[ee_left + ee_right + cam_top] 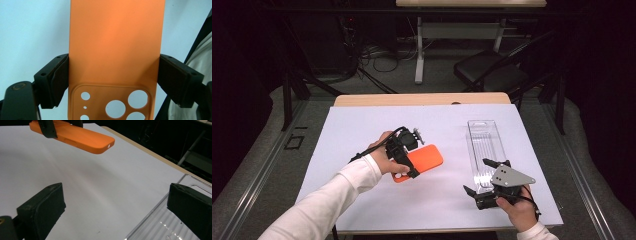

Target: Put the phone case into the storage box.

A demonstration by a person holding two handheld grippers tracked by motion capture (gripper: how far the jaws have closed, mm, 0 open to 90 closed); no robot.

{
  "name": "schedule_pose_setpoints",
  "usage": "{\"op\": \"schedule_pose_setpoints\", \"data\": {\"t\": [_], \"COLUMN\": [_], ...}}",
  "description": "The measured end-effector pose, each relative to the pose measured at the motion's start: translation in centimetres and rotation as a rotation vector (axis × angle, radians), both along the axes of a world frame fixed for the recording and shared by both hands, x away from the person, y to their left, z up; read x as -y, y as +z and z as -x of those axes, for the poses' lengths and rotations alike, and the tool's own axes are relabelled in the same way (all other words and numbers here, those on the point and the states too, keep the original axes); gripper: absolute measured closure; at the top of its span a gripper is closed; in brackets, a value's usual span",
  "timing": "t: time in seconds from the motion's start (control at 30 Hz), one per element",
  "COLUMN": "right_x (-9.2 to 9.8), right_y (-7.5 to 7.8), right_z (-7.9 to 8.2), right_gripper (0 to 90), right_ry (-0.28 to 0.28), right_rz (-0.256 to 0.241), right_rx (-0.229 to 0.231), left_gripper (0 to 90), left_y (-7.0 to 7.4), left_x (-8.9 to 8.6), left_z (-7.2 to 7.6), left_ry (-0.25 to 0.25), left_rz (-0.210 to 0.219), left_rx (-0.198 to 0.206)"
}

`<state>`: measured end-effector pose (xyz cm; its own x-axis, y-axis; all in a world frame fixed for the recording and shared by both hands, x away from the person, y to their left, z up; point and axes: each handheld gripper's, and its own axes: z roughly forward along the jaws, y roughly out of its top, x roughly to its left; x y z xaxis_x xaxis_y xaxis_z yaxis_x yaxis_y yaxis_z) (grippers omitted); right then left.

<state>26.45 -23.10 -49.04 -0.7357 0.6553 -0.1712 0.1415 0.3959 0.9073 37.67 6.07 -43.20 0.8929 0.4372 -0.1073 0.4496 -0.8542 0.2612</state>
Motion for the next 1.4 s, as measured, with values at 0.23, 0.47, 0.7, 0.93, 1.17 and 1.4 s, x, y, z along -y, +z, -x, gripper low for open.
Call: {"op": "schedule_pose_setpoints", "data": {"t": [0.23,0.47,0.7,0.93,1.17,1.4], "right_x": [-1.3,-2.5,-3.4,-4.2,-5.1,-6.1], "right_y": [0.4,0.6,0.7,0.7,0.6,0.6], "right_z": [-0.7,-1.2,-1.7,-1.6,-1.2,-0.9], "right_gripper": [0.0,0.3,1.7,9.1,12.0,13.9], "right_ry": [0.025,0.019,0.01,0.013,0.018,-0.009], "right_rz": [0.033,0.084,0.113,0.196,0.295,0.434], "right_rx": [-0.04,-0.043,-0.055,-0.019,0.075,0.216], "left_gripper": [15.8,15.8,15.8,15.8,15.8,15.8], "left_y": [0.0,-0.2,-0.1,-0.2,-0.3,-0.2], "left_x": [0.3,0.9,1.2,1.6,1.5,1.6], "left_z": [0.1,0.1,0.0,0.0,-0.1,0.1], "left_ry": [-0.006,-0.012,-0.015,-0.015,-0.005,-0.009], "left_rz": [-0.002,-0.01,-0.019,-0.012,-0.01,-0.023], "left_rx": [-0.004,-0.008,-0.01,-0.009,-0.016,-0.001]}}
